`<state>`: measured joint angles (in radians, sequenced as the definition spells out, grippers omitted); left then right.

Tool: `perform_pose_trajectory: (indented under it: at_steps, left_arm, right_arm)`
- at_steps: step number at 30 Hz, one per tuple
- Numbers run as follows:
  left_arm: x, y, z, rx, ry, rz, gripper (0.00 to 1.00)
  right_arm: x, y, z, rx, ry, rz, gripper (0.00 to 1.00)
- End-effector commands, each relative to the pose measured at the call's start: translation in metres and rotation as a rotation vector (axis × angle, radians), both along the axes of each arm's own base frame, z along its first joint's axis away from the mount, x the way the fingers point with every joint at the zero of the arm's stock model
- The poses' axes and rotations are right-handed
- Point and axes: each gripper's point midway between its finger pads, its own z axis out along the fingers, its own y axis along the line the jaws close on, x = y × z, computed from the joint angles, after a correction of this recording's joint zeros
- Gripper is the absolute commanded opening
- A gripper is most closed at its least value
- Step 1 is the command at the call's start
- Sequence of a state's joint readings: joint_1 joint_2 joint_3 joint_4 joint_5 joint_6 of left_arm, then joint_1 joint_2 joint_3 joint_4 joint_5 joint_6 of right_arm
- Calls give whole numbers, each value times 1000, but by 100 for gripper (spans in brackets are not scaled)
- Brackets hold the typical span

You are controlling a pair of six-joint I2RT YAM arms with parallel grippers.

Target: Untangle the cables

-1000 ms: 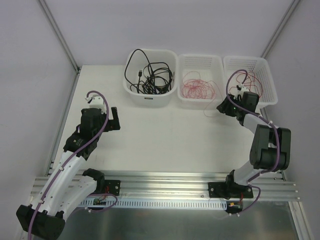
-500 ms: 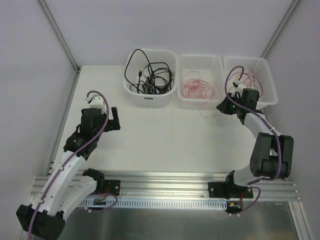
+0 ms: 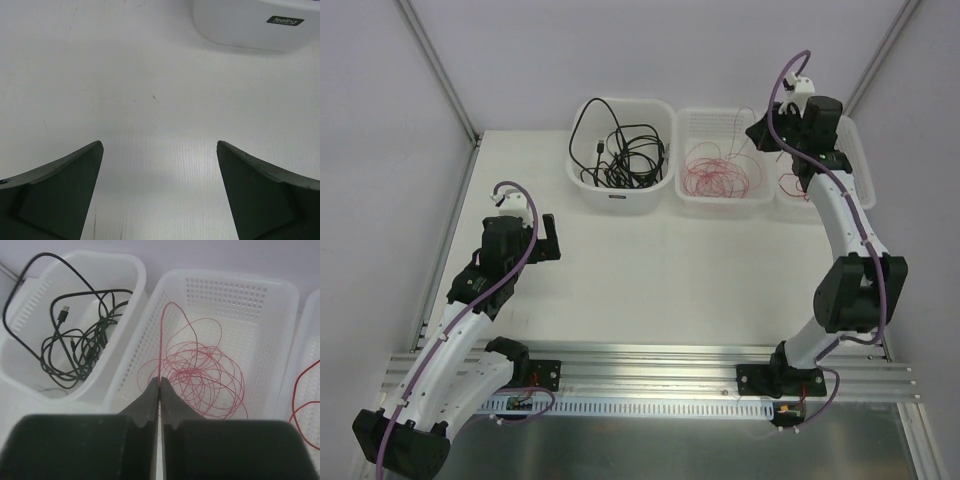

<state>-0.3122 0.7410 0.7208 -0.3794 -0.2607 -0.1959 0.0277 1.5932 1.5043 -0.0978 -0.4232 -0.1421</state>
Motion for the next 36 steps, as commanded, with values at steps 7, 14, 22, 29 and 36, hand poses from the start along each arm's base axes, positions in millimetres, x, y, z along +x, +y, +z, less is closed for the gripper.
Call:
perform_pose_trajectory:
  at_steps: [7,14,22,29,36]
  left_arm:
    - [3,1,6,-16,-32,4,99]
    - [3,-1,7,-21,-35,-2,99]
    - [-1,-1,19,-45,-76,-3,99]
    - [-29,10,88,-67,-266,-13,99]
    - [-83,42,155,-54,-438,45,99]
  right_arm:
    - [77,10,-119,-49,221,-60,7]
    - [66,8,-136,-80,300,-60,50]
    - [24,-11,-24,-114,152,-138,92]
    - [-89,-55,51,-124,66,-296,97]
    - [-233,-94,91,-172,-102,-465,97]
